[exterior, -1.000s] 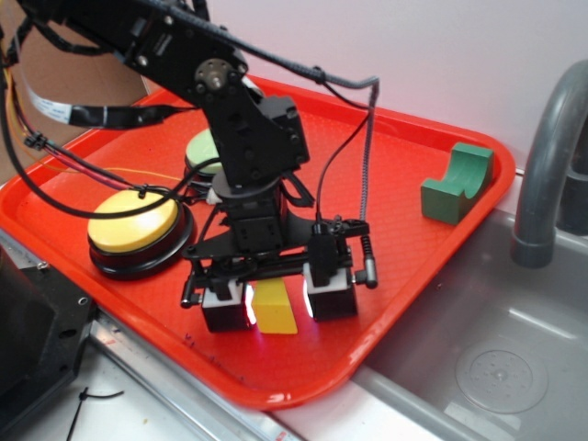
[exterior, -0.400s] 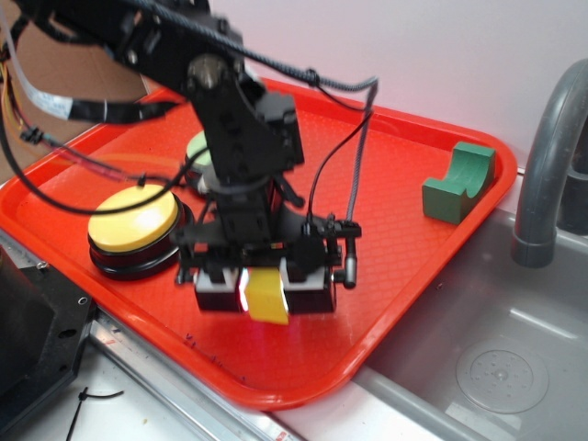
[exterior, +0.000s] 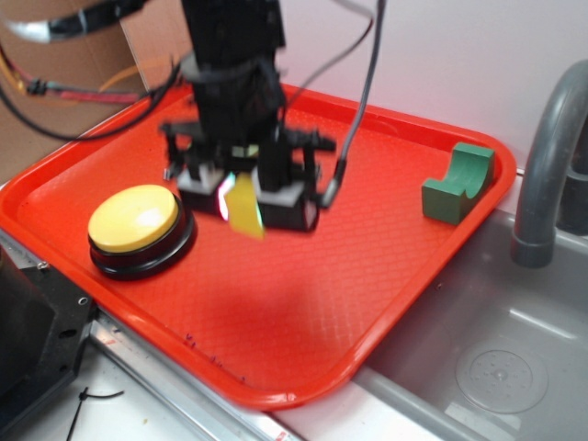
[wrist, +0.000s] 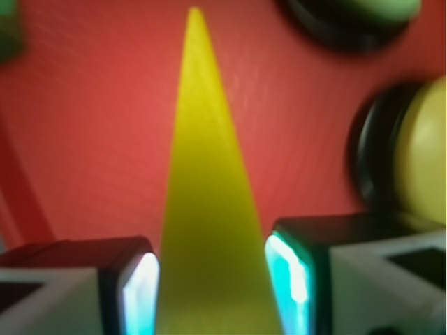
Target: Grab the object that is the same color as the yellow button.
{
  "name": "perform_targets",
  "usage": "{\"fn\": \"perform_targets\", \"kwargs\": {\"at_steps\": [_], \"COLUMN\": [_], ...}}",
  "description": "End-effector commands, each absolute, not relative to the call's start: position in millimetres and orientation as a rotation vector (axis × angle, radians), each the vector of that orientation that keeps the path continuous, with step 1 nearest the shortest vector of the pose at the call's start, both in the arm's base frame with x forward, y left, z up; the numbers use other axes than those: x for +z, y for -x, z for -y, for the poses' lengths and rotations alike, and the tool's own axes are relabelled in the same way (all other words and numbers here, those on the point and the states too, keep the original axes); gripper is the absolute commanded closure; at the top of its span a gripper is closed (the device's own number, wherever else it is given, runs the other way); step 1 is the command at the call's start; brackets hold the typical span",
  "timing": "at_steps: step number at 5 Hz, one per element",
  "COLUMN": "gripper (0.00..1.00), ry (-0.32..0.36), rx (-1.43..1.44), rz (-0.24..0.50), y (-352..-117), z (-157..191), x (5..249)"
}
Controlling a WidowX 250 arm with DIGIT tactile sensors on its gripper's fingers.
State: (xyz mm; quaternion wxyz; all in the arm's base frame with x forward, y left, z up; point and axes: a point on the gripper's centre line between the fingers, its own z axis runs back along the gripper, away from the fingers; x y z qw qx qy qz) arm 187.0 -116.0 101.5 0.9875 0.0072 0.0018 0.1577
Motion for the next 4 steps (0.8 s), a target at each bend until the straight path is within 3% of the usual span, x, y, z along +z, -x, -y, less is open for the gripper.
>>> {"fn": "perform_targets", "kwargs": {"at_steps": [1, 3, 4], "gripper": [1.0, 1.0, 1.0], "ry": [0.068, 0.097, 0.121], "rx": [0.27, 0.398, 0.462], "rz": [0.108, 0.159, 0.136], "y": [-224, -225, -226], "z": [92, 58, 47], "x": [187, 210, 205]}}
